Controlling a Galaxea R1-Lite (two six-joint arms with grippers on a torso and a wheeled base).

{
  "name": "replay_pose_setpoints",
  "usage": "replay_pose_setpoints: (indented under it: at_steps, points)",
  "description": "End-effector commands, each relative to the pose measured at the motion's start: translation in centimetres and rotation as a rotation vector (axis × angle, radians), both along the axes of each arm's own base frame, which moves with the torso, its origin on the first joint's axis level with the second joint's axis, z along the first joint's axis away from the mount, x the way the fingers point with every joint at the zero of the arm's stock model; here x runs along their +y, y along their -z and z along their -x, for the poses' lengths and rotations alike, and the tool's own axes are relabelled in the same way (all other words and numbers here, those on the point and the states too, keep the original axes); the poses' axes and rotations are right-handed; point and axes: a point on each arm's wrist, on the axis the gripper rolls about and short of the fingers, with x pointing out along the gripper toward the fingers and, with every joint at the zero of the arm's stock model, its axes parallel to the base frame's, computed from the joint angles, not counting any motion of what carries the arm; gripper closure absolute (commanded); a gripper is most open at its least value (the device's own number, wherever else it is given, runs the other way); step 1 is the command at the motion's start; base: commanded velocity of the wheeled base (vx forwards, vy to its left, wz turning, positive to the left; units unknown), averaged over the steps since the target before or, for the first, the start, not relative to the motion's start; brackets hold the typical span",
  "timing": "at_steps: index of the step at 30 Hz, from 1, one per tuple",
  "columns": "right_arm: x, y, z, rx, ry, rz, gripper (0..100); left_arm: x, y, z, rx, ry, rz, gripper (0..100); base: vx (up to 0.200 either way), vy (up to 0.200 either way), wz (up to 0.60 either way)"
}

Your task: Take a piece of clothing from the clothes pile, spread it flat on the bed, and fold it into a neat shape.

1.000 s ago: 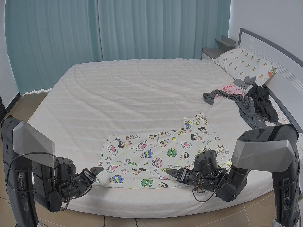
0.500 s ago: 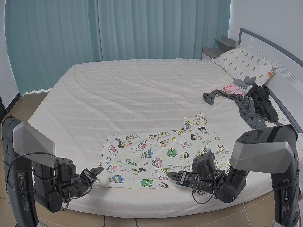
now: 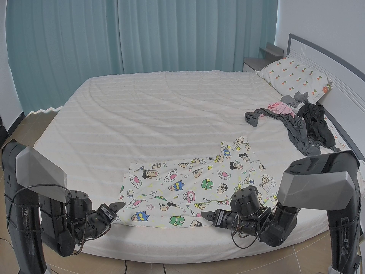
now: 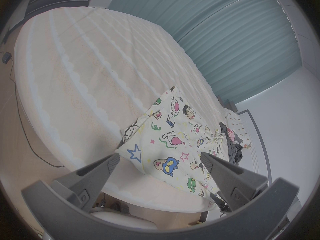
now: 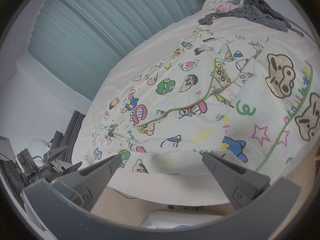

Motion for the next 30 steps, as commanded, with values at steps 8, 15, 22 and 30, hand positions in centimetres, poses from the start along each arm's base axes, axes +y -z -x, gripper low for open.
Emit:
replay_pose_setpoints:
  at_steps: [8, 15, 22, 30]
  points:
    - [1.0, -0.1, -2.7, 0.029, 0.016, 0.034, 0, -0.2, 0.1, -0.1, -0.012, -0.008, -0.011, 0, 0.0, 0.0, 0.0]
    - [1.4, -0.9, -4.5, -0.047, 0.078, 0.027, 0, -0.2, 0.2, -0.1, -0.01, -0.008, -0.011, 0, 0.0, 0.0, 0.0]
    - [1.7, -1.7, -5.6, -0.101, 0.112, 0.02, 0, -0.2, 0.2, -0.1, -0.01, -0.009, -0.012, 0, 0.0, 0.0, 0.0]
    - [1.9, -2.6, -7.0, -0.148, 0.115, 0.007, 0, -0.2, 0.2, -0.1, -0.01, -0.009, -0.012, 0, 0.0, 0.0, 0.0]
